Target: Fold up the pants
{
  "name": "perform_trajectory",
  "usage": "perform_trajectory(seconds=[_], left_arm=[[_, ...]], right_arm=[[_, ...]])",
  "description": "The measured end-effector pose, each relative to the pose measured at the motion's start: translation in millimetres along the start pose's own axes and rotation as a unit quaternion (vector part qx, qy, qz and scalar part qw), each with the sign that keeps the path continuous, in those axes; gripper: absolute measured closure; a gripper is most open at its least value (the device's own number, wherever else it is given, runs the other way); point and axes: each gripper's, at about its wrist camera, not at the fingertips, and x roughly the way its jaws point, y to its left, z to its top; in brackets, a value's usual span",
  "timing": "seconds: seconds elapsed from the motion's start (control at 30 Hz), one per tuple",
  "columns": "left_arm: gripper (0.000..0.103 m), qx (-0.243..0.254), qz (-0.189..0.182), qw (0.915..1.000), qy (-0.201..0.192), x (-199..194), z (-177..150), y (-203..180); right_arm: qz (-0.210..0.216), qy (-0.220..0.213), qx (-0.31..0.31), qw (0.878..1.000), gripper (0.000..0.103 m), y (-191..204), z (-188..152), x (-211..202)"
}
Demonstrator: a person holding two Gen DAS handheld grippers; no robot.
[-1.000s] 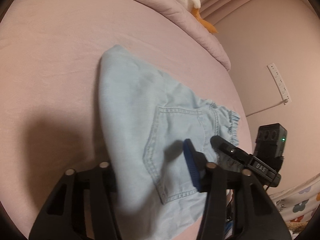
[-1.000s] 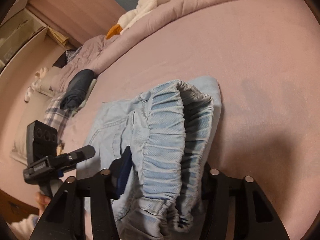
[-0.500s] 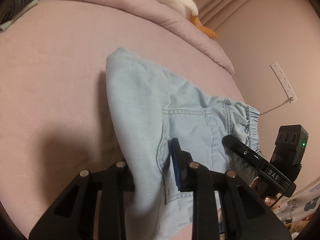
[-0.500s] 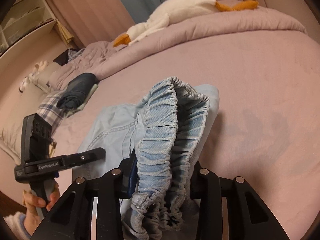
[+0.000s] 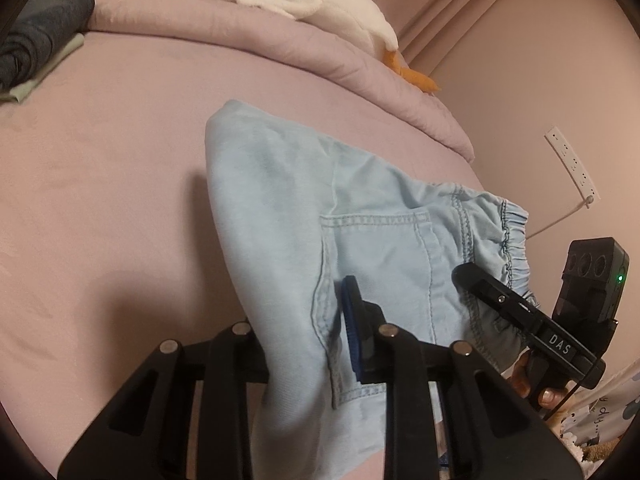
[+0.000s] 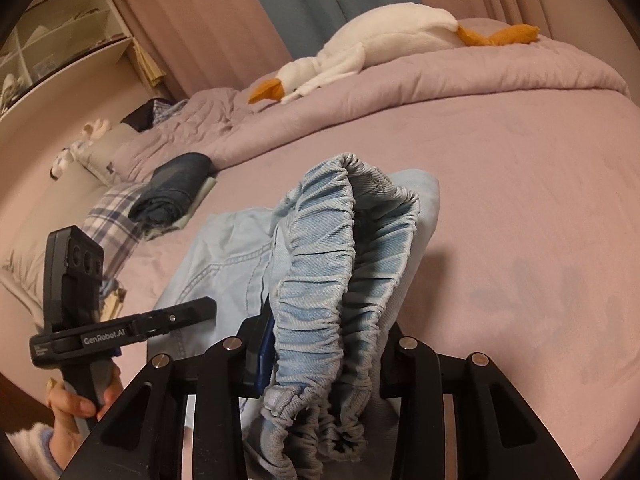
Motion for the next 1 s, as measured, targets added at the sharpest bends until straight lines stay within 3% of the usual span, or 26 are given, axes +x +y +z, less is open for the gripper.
perform_trajectory(seconds=[0.47,0.7,1.0], left_arm=[[0.079,0.011,0.047,0.9979,-0.043,-12.9,73.3,32.0],[0.079,-0.002,0.062,0.9976,-0.031,7.1,86.7,62.8],[0.078,-0.027,0.083,0.9961,0.009,55.6,91.1,98.9]], right_arm=[[0.035,-0.032,-0.032,0.998,0.064,45.6,52.7,41.7],[0.038,-0.020,-0.028,0.999,0.064,50.0,61.9,81.2],[0.021,0.029,-0.015,0.999,0.064,40.4,57.1,135.4]])
